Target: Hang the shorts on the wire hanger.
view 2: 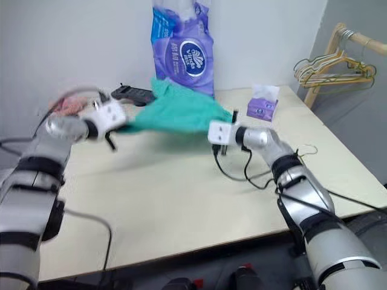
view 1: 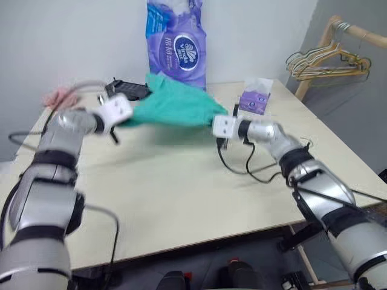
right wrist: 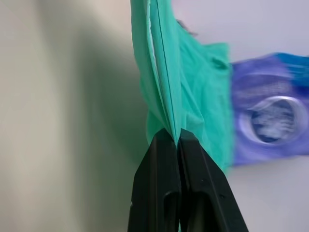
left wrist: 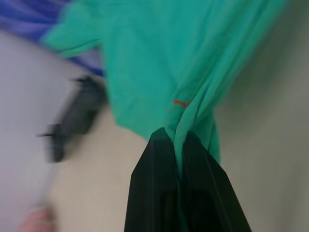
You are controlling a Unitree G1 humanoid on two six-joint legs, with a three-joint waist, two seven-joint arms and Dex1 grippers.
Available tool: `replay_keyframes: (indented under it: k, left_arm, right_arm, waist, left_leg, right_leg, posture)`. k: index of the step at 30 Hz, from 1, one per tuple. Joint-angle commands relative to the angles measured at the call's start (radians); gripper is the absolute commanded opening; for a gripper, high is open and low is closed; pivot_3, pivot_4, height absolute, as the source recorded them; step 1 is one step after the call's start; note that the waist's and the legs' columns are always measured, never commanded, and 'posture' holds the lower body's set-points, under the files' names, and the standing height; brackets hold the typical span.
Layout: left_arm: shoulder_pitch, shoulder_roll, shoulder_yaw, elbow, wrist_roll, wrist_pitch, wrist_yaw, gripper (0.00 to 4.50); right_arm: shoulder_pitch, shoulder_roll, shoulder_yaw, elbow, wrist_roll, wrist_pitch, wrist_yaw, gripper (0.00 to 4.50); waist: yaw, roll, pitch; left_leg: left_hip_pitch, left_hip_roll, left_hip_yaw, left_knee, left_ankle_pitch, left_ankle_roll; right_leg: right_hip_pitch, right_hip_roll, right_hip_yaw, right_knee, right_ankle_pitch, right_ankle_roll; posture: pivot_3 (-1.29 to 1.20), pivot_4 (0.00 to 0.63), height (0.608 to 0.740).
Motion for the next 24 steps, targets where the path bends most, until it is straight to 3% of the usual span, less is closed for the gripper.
replay_keyframes:
  k: [1,7,13,16,24]
  left_arm:
    - [0.283,0.211,0.113,-0.283,-0.084,0.184,-0.146,0.03]
    - [0.749,0.361,0.183,-0.736,-0.186,0.28,-0.25,0.03]
    - [0.952,0.433,0.196,-0.961,-0.191,0.282,-0.267,0.03]
    - [1.002,0.445,0.187,-1.001,-0.172,0.245,-0.261,0.03]
    - [0.965,0.41,0.114,-1.015,-0.141,0.211,-0.25,0.03]
  right_arm:
    - [0.164,-0.107,-0.045,-0.188,0.067,0.068,0.121,0.0]
    - [0.528,-0.212,-0.059,-0.754,0.133,0.347,0.315,0.0]
    - [0.708,-0.306,-0.075,-1.095,0.172,0.611,0.374,0.0]
    - [0.749,-0.328,-0.079,-1.203,0.201,0.73,0.375,0.0]
    - [0.816,-0.369,-0.061,-1.376,0.27,0.976,0.382,0.0]
  waist:
    - [-0.005,0.0,0.0]
    - [0.026,0.001,0.0]
    - [0.072,0.003,0.002]
    - [0.074,0.003,0.002]
    - [0.07,0.004,0.003]
  left_leg:
    - [0.0,0.0,0.0,0.0,0.0,0.0]
    - [-0.004,0.0,0.0,0.003,-0.003,0.001]
    - [0.017,0.0,-0.003,0.002,-0.004,0.003]
    - [0.028,-0.001,-0.002,0.0,-0.006,0.005]
    - [0.029,0.0,-0.003,0.0,-0.007,0.005]
  right_leg:
    - [-0.001,0.0,0.0,0.002,0.0,0.0]
    - [-0.005,-0.003,0.001,0.006,-0.001,-0.001]
    - [0.02,-0.001,-0.003,-0.005,-0.01,-0.002]
    - [0.03,-0.001,-0.003,-0.006,-0.015,-0.002]
    - [0.03,0.001,-0.003,-0.005,-0.016,-0.001]
  posture:
    - [0.14,0.029,0.74]
    - [0.15,0.035,0.74]
    - [0.15,0.037,0.74]
    - [0.13,0.037,0.74]
    - [0.1,0.039,0.74]
